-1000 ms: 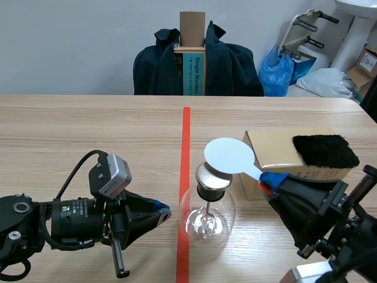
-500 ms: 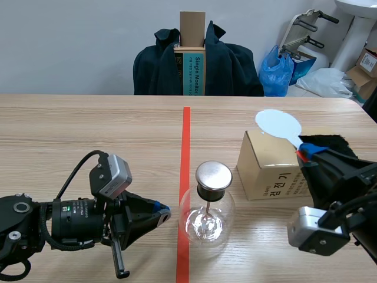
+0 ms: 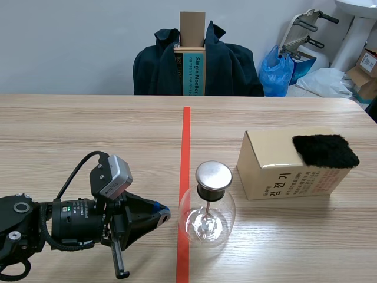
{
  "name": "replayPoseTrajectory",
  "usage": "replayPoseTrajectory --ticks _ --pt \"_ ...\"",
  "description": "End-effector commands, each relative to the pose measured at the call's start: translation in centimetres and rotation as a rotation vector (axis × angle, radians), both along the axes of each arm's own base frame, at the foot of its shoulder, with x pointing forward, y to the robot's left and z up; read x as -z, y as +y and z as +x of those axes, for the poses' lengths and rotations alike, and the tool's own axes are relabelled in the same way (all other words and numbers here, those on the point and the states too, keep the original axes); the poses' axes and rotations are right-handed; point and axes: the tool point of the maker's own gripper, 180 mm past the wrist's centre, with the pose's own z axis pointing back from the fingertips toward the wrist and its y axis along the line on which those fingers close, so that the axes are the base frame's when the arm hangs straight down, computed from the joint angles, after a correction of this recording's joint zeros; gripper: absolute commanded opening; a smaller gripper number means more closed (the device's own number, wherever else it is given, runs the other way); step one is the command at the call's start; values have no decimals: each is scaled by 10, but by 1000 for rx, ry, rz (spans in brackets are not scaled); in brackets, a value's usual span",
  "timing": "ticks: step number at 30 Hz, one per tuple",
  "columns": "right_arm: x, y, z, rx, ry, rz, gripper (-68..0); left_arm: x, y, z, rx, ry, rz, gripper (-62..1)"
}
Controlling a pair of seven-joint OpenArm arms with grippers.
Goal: Do the electroscope experiment.
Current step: 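Move the plate toward and away from the electroscope, then rub the plate on the fur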
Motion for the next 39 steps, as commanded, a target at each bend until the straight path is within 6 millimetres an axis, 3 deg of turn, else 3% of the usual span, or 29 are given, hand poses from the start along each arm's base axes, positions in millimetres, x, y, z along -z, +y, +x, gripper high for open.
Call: replayPoseTrajectory --ticks 1,5,10,16,26,32,33,34,37,38,39 --pt "-15 -6 -4 18 -42 5 -667 -10 -3 5 -1 -24 -29 -582" --pt "-27 -17 -13 49 -64 -2 -667 -10 -3 5 -1 -24 -28 -582" --pt "-28 -30 -19 81 -51 0 -667 -15 6 7 -9 -41 -19 -582" --pt "-26 -50 -23 119 3 35 -667 -61 36 5 -65 -99 -85 -582" --pt "-38 -68 -24 147 -11 62 -667 -133 73 -44 -96 -172 -202 -584" --pt "-26 -63 -16 109 31 61 -667 -142 83 -53 -131 -176 -219 -570" --pt "-23 -60 -14 99 39 61 -667 -142 83 -53 -132 -175 -219 -528" --pt "-20 -57 -11 92 43 63 -667 -142 83 -53 -132 -175 -218 -447" --pt "-6 -48 -1 76 64 67 -667 -142 83 -53 -133 -176 -221 -73" --pt "0 -43 3 69 74 64 -667 -142 83 -53 -133 -176 -221 14" --pt "7 -39 6 63 84 64 -667 -142 83 -53 -133 -176 -221 14"
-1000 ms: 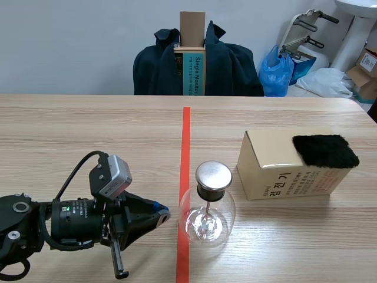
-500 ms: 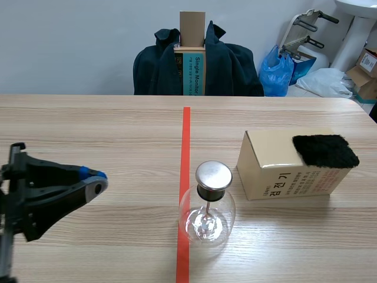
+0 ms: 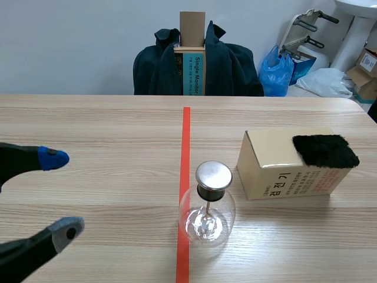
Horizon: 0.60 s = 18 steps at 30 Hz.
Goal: Do the electroscope experiment.
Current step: 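Rub the plate on the fur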
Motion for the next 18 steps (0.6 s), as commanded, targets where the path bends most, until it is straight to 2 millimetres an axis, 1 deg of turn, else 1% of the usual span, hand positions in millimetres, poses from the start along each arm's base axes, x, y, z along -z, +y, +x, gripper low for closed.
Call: replayPoseTrajectory --ticks 1,4,7,10,14,18 --pt "2 4 7 -7 -13 -4 -667 -6 -3 2 -5 -11 -37 14" --pt "30 16 14 -30 50 -12 -667 -3 -3 1 6 -16 -15 14" --pt "58 26 15 -51 112 -26 -667 0 -3 -1 17 -20 7 14" --pt "84 33 14 -62 178 -36 -667 2 -4 -2 21 -17 20 14" --pt "117 34 10 -55 270 -51 -667 3 -3 -2 21 -16 24 14" --pt "138 31 7 -49 325 -57 -667 3 -3 -2 21 -15 27 14"
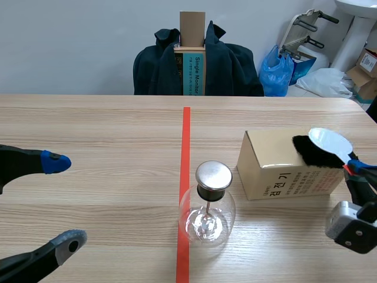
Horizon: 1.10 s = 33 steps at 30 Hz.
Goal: Do the electroscope experiment.
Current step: 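Rub the plate on the fur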
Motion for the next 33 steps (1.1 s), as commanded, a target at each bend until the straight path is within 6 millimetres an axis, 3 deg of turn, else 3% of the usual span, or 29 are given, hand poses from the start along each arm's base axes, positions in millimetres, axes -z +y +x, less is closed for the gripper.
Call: replayPoseTrajectory --ticks 1,8,19,27,29,32,33 --pt "-12 -6 9 9 -45 -12 -667 -5 -2 2 -1 -10 -25 14" --pt "6 -15 11 35 5 -21 -667 -5 -2 2 -1 -10 -23 14" --pt "32 -13 6 10 123 -42 -667 -1 -1 3 -7 -23 7 14" --pt "30 7 0 -106 118 -26 -667 -1 -1 3 -7 -23 7 14" --pt "32 -3 3 -48 122 -37 -667 -1 -1 3 -7 -23 7 14" --pt "35 -35 8 124 135 -69 -667 -1 -1 3 -8 -23 7 14" --pt "35 -36 8 130 137 -71 -667 -2 -1 3 -8 -23 6 14"
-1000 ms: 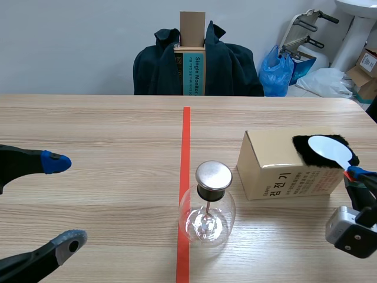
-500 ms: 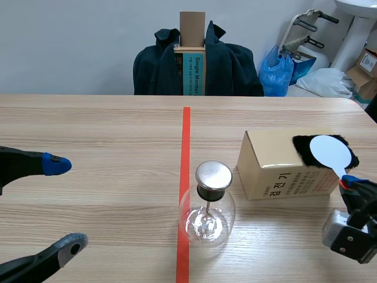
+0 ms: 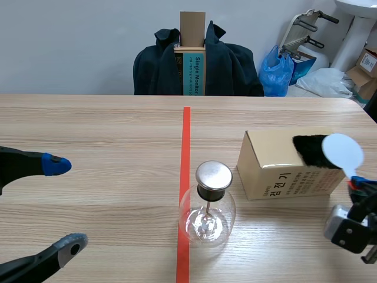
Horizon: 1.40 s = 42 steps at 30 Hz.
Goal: Do the electroscope experiment.
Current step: 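Rub the plate on the fur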
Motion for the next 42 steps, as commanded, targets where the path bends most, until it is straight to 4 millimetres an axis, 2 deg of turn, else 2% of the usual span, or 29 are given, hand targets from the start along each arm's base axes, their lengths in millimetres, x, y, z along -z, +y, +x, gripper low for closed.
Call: replayPoseTrajectory --ticks 1,4,6,10,14,15,19,20,23,24,27,28,29,32,33,37,38,41,42 --pt "-3 2 1 -47 -2 -16 -667 -7 -2 2 -5 -14 -33 14" --pt "-2 26 -3 -170 4 -7 -667 -7 -2 2 -5 -14 -33 14" --pt "-1 27 -3 -164 5 -6 -667 -7 -2 2 -5 -14 -33 14" --pt "0 10 0 -76 11 -32 -667 -7 -2 2 -5 -14 -32 14" --pt "-1 33 -4 -204 8 -14 -667 -7 -2 2 -5 -14 -33 14" --pt "0 30 -3 -187 8 -15 -667 -7 -2 2 -5 -14 -32 14" --pt "3 0 0 -12 21 -56 -667 -7 -2 2 -5 -14 -33 14" --pt "3 2 0 -31 20 -56 -667 -7 -2 2 -5 -14 -33 14" --pt "1 35 -6 -209 14 -11 -667 -7 -2 2 -5 -14 -32 14" --pt "0 35 -5 -207 11 -10 -667 -7 -2 2 -5 -14 -33 14" --pt "3 2 0 -17 20 -54 -667 -7 -3 2 -6 -14 -34 14" --pt "3 -4 0 8 21 -63 -667 -7 -3 2 -6 -14 -34 14" --pt "3 -1 0 -15 20 -62 -667 -7 -3 2 -6 -14 -34 14" --pt "1 40 -7 -240 15 -8 -667 -7 -3 3 -6 -14 -34 14" --pt "0 41 -8 -248 14 -5 -667 -7 -3 3 -6 -14 -34 14" --pt "5 0 -3 -19 30 -60 -667 -7 -2 2 -6 -13 -33 14" --pt "5 1 -3 -31 30 -60 -667 -7 -2 2 -6 -13 -32 14" --pt "2 36 -8 -213 21 -11 -667 -7 -3 2 -6 -13 -33 14" --pt "1 40 -9 -232 16 -6 -667 -6 -3 2 -6 -12 -32 14"
